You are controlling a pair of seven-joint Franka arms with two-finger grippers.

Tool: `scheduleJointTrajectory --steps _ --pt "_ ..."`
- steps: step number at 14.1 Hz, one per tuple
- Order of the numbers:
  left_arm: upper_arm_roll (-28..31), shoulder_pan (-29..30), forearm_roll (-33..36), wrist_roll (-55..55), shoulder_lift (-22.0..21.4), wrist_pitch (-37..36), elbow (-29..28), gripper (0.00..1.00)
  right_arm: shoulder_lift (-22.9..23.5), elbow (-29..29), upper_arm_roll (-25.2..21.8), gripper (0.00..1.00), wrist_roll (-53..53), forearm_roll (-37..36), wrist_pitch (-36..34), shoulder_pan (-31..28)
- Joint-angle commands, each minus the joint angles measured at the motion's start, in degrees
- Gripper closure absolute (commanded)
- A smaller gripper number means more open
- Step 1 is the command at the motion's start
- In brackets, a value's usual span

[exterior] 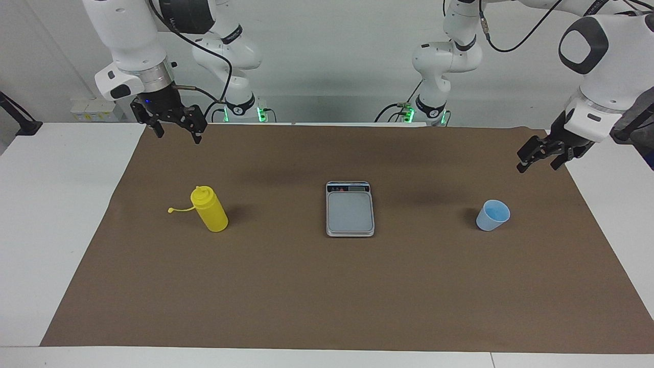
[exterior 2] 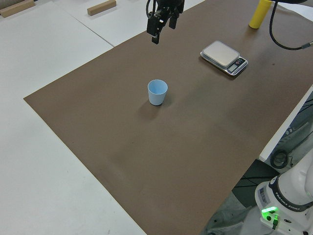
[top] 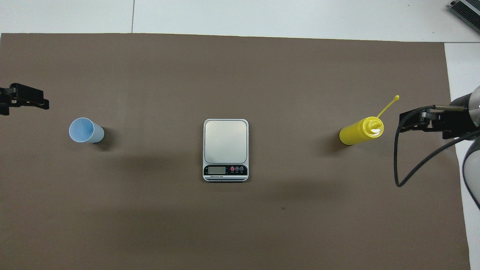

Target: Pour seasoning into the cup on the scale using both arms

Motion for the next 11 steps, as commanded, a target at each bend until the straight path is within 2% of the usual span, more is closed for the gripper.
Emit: scheduleJointTrajectory --steps 1,5,8,11 --pt "-0.21 0.54 0.1 0.25 -3.95 3.85 -6.86 0.0 -1.06 -1.28 0.07 0.0 0.02 1.15 0.65 -0.64" --pt "-0.12 0.1 0.19 1.03 -6.16 9.22 -13.2 0.0 -1.06 -1.28 0.15 0.0 0.02 1.15 0.65 -0.64" --pt "0.32 0.27 1.85 5.24 -6.34 10.63 -16.01 0.0 -1.06 -1.28 0.15 0.0 0.02 1.15 0.65 -0.64" --pt "2.08 0.1 1.94 7.72 -6.34 15.45 -20.23 0.0 -1.06 -1.28 0.15 0.0 0.02 1.15 0.65 -0.64"
